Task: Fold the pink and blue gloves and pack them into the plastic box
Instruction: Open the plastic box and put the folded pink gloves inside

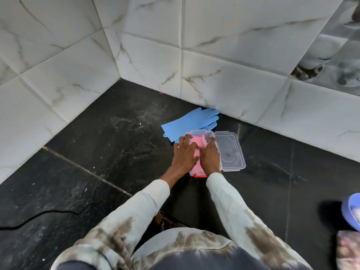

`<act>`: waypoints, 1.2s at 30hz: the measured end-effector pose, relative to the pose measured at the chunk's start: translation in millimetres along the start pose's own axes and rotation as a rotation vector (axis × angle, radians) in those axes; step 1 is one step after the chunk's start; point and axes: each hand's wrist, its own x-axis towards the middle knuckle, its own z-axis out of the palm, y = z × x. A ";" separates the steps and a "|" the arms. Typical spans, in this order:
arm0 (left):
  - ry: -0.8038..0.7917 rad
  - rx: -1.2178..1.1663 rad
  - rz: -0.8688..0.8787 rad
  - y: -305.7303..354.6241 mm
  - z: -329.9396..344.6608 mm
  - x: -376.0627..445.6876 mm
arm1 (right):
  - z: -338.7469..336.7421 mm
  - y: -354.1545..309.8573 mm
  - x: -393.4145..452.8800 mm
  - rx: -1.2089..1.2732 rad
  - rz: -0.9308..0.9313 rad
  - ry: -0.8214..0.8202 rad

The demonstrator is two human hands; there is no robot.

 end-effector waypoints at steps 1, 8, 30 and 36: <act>-0.033 0.011 0.008 -0.1 1.6 -0.3 | -2.6 -1.1 -2.8 0.008 -0.024 0.023; -0.132 0.069 0.018 -1.8 7.6 1.4 | -7.8 -3.2 -1.3 -0.159 -0.190 0.094; -0.311 0.232 0.145 -1.5 2.2 18.9 | 12.9 2.7 22.3 -0.440 -0.055 -0.266; 0.167 -0.179 -0.181 -41.5 -19.1 23.1 | 9.4 -18.9 18.1 -0.136 0.032 -0.004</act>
